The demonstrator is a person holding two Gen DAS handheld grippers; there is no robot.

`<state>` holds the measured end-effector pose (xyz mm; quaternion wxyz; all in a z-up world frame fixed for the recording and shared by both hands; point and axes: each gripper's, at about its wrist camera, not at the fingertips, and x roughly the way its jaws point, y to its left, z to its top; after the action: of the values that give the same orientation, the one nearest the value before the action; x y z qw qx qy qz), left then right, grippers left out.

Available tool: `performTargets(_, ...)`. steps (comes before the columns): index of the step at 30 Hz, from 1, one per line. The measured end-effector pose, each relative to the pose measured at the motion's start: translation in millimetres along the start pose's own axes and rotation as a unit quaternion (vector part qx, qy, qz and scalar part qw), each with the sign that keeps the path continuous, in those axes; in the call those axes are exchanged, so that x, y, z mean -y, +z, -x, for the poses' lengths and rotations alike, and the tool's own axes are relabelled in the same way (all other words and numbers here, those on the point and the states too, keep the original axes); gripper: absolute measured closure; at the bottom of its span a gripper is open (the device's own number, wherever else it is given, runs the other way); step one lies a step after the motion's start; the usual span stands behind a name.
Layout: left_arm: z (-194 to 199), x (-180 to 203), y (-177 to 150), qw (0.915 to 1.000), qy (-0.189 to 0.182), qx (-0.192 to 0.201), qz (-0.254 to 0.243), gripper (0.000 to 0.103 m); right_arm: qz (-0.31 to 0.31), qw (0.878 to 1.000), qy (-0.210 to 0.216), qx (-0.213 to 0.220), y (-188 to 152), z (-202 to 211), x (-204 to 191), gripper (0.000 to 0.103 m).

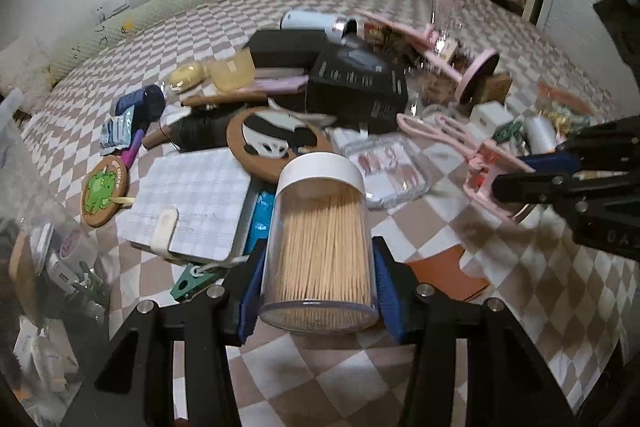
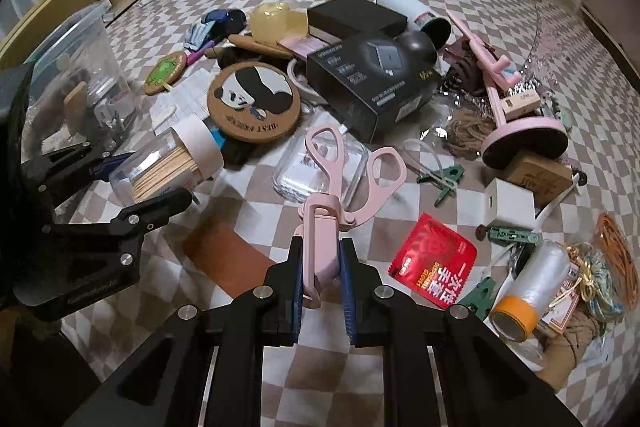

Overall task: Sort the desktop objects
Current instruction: 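Grasp the toothpick jar with the left tool while the right tool holds the pink scissors, then carry the toothpick jar and pink scissors with both tools over the clear bin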

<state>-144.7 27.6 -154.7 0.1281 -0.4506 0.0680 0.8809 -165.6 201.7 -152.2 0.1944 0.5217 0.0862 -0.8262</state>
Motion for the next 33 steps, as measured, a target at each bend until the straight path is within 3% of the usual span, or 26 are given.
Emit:
performTargets(18, 73, -34, 30, 0.9936, 0.046, 0.096, 0.039, 0.054, 0.007, 0.994, 0.004, 0.106, 45, 82, -34, 0.086)
performTargets(33, 169, -97, 45, 0.9789, 0.103, 0.156, 0.082, 0.054, 0.039, 0.98, 0.026, 0.195, 84, 146, -101, 0.086)
